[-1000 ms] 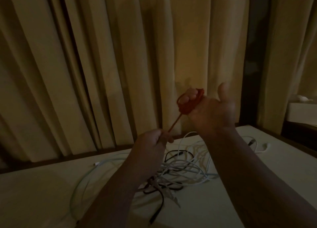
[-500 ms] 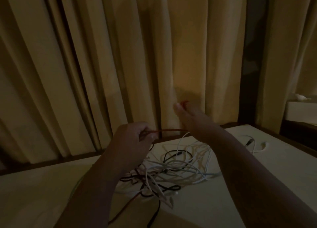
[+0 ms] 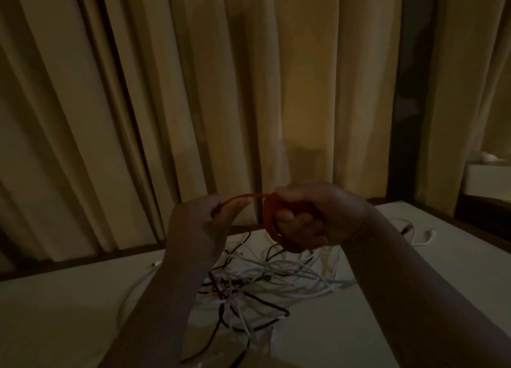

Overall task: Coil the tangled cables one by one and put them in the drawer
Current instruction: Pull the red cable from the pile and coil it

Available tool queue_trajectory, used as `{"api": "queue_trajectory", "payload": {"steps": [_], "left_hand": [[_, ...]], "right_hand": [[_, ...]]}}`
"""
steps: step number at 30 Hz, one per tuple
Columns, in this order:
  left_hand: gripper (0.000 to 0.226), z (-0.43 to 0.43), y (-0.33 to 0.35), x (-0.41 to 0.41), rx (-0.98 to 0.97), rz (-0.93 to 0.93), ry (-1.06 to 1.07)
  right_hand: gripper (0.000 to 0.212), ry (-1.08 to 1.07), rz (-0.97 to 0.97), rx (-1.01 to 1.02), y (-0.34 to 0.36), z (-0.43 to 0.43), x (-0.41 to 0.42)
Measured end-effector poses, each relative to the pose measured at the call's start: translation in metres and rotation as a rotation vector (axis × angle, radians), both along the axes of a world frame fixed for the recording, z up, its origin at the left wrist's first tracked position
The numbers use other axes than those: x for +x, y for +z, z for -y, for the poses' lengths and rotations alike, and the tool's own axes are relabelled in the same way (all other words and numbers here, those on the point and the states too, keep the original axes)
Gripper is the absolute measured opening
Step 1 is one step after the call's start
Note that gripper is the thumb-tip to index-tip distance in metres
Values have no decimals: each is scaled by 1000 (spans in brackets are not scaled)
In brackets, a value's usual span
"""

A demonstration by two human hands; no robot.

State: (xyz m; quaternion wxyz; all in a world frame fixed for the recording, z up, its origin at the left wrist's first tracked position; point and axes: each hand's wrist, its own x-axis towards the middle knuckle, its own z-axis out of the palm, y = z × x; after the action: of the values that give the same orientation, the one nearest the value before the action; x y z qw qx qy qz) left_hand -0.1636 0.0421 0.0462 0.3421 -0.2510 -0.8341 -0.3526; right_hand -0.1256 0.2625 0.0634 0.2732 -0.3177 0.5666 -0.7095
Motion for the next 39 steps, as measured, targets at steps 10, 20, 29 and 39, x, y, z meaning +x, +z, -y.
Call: {"api": "queue_trajectory", "payload": {"steps": [10, 20, 29, 39], "left_hand": [[50, -40, -20, 25, -33, 248, -244], [30, -33, -5, 32, -191, 220, -216], [28, -1, 15, 15, -99, -95, -74], [29, -12, -3, 5, 372, 287, -404]], "right_hand": [[53, -189, 178, -1027, 16, 12, 6], [71, -1112, -126, -352, 18, 7, -10], [67, -792, -376, 566, 3, 14, 4], [12, -64, -40, 35, -10, 16, -4]]}}
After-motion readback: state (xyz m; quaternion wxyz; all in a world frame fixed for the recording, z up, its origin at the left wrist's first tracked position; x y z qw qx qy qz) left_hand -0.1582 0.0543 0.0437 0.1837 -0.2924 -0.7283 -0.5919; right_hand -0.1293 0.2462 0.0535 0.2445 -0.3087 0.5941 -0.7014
